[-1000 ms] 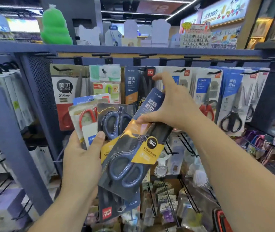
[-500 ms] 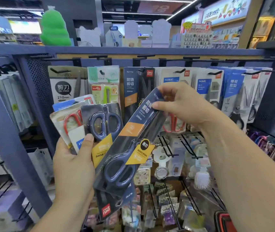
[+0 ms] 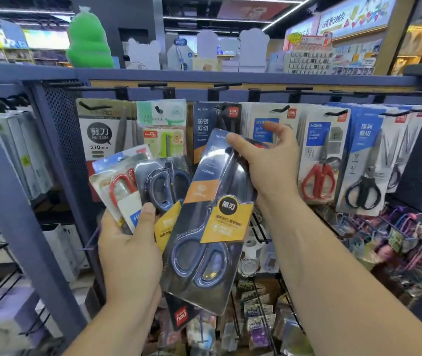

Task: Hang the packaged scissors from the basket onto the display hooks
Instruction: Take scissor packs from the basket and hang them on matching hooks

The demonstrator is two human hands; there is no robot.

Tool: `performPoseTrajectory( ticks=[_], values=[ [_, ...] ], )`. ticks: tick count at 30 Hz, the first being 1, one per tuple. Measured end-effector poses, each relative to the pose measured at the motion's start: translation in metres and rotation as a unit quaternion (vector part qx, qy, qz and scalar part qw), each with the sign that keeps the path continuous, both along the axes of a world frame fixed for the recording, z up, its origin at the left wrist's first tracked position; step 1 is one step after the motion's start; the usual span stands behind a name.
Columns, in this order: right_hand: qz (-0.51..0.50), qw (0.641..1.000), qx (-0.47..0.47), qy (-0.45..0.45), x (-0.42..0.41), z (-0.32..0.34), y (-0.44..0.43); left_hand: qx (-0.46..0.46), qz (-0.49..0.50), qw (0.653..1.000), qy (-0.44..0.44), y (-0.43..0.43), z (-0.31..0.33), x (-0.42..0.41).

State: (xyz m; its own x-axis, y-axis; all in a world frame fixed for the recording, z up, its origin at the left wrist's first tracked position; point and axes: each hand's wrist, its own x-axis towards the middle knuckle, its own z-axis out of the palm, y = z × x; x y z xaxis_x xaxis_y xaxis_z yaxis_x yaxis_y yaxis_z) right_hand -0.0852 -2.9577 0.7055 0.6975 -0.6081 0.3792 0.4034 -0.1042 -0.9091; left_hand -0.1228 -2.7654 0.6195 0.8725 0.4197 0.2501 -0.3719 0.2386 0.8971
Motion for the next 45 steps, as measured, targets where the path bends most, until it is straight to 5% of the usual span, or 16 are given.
performPoseTrajectory(
  ticks=[7,13,22,30,41,45],
  values=[
    [0.238,0.962,0.132,-0.022,-0.014,-0.01,0.023,0.0,0.006,1.0,-0.005,0.0,-0.002,0.001],
    [0.256,0.962,0.094,-0.017,-0.015,0.001,-0.001,-0.025,-0.014,0.999,-0.029,0.009,0.005,0.005],
    [0.222,0.973,-0.063,-0.004,0.003,0.027,-0.017,-0.034,-0.002,0.999,-0.039,0.02,0.019,0.003],
    [0.18,0.982,-0.043,0.021,0.026,0.018,-0.012,-0.027,-0.009,0.999,-0.042,0.023,0.024,0.001],
    [-0.059,0.981,-0.133,0.128,0.089,0.005,0.0,-0.056,-0.066,0.996,-0.027,0.026,0.027,0.002],
    [-0.06,0.982,-0.163,0.078,0.061,-0.003,0.013,-0.068,-0.086,0.994,-0.022,0.029,0.028,0.002]
  ],
)
